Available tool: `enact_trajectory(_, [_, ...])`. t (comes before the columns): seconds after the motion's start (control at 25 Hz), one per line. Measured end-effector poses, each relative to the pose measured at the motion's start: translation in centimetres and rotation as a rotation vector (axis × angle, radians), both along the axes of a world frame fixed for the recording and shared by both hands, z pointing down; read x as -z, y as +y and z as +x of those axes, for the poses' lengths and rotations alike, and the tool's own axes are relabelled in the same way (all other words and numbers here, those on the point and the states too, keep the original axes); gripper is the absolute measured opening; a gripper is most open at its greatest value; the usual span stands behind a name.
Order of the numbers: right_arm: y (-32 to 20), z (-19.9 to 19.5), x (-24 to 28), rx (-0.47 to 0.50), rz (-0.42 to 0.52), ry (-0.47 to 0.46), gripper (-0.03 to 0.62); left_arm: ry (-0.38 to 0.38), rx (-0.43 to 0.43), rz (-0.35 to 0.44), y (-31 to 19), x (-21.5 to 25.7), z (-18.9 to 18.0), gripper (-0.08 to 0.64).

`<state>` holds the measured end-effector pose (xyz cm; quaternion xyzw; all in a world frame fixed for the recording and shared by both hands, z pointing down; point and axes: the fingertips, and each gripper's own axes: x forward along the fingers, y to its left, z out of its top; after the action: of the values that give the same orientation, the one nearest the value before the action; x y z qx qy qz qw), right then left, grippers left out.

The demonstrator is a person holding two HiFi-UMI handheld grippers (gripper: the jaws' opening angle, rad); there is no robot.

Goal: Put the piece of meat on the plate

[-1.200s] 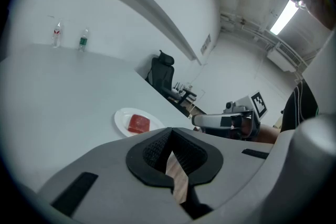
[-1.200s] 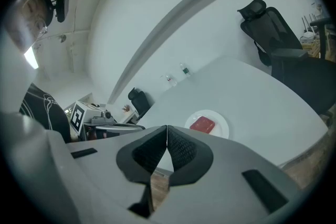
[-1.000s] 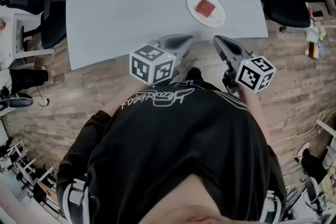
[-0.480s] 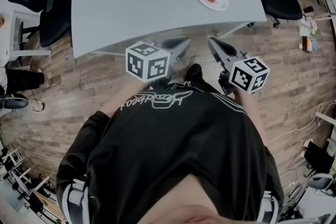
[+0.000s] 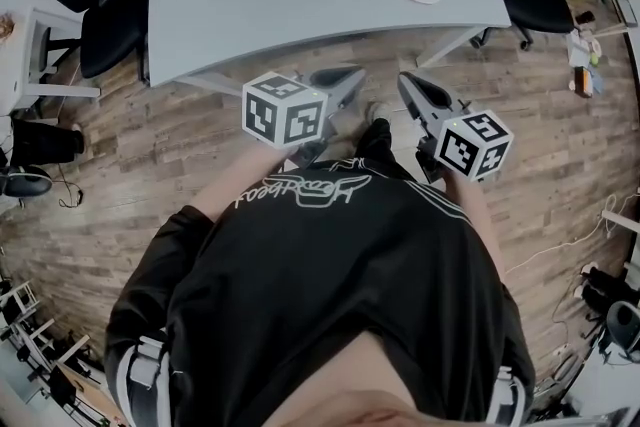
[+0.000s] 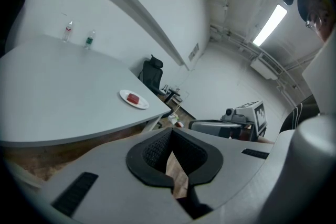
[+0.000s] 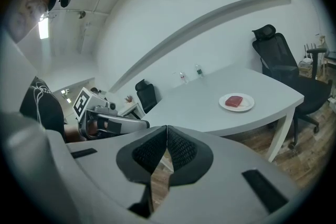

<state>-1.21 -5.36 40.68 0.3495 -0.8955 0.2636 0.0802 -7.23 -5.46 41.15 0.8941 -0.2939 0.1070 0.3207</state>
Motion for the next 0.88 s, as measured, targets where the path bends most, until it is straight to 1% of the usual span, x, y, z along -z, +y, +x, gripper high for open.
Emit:
enact_trajectory(0.28, [2.1, -0.3, -0.5, -0.022, -0.012, -0.007, 0.009, -0.005, -0.011, 0.004, 1.7, -0.1, -0.5, 0.008])
enact_trajectory(0.44, [2.9, -0.4, -0.8, -0.034, -0.016, -0.002, 0.009, -0.025, -0.024, 0.011, 2.5, -0.4, -0.6, 0.008])
enact_trajectory(0.88, [4.7, 0.7, -1.1, -0.063, -0.026, 0.014, 0.009, -0.023, -0.072, 0.006, 4.0, -0.7, 0.7, 0.008])
